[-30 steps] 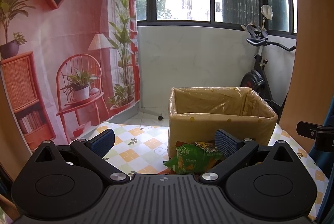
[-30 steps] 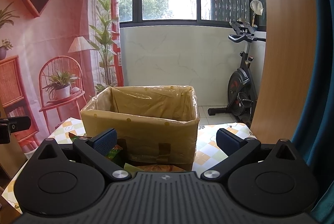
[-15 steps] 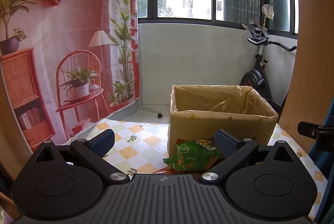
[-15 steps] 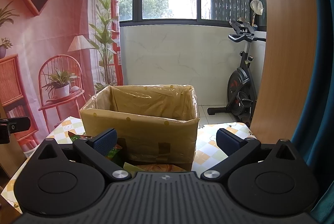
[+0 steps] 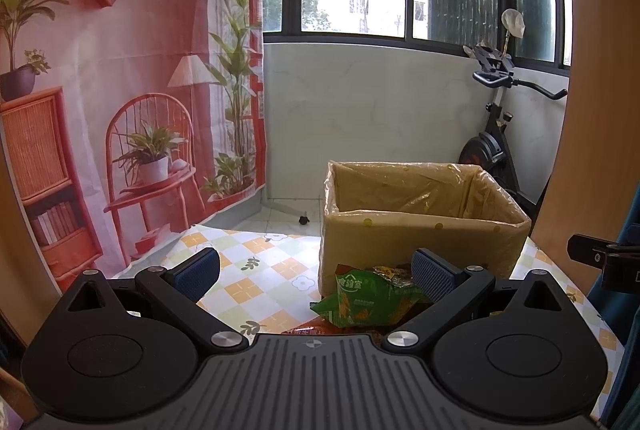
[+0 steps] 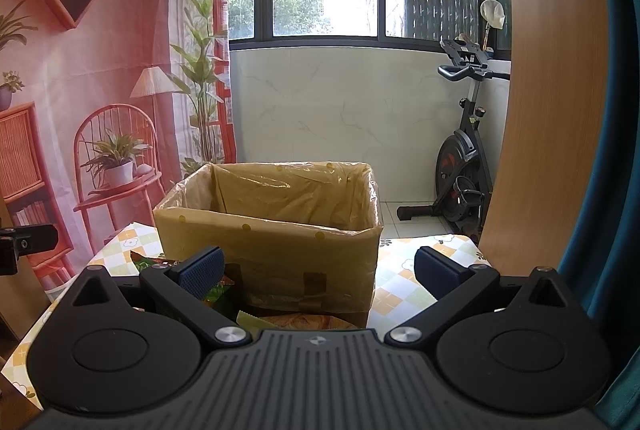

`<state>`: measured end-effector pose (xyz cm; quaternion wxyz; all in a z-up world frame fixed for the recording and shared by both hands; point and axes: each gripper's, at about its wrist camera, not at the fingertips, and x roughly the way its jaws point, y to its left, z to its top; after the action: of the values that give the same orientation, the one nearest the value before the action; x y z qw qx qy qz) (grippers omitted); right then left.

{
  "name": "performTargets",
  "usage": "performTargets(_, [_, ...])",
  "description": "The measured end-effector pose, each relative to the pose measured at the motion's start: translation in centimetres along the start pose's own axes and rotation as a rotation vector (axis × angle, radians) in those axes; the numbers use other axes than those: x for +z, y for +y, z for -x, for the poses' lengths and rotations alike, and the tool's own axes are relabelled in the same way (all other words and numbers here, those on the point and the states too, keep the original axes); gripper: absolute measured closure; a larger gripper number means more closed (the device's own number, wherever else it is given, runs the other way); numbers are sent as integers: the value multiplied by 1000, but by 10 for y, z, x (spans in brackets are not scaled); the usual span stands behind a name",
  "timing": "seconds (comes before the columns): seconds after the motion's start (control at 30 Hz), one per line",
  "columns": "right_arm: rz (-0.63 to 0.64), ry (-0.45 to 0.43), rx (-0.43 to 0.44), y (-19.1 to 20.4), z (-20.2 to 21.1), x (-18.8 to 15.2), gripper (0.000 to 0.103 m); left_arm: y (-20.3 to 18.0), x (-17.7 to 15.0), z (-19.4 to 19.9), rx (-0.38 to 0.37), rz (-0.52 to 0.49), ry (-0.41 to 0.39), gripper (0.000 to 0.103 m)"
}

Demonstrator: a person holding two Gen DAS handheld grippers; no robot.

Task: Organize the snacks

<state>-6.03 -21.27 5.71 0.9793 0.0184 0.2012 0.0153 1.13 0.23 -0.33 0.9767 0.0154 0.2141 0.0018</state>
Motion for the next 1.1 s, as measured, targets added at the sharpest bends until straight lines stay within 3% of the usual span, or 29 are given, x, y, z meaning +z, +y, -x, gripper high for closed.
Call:
performTargets(0.4, [0,9,2,1,-3,-2,0,7,1,-7,-10,24,21,0])
performTargets(0.57, [-8,7,15,-1,-6,-1,0,16,6,-15,-53,49,22,0])
performTargets(0.7, [-3,-34,26,-7,-9,8,0,19,20,-22,3,13,-12,0])
performTargets(0.87, [-47,-147,52,-27,-11,29,0,28,45,-29,51,5,-90,0])
performTargets(0.97, [-67,-176,51,-37,-18,40,0,31,58,-33,47,-4,-132,0])
performTargets(1.1, [-46,-200,38,-43,-28,43,0,33,56,-40,-11,12,-158,0])
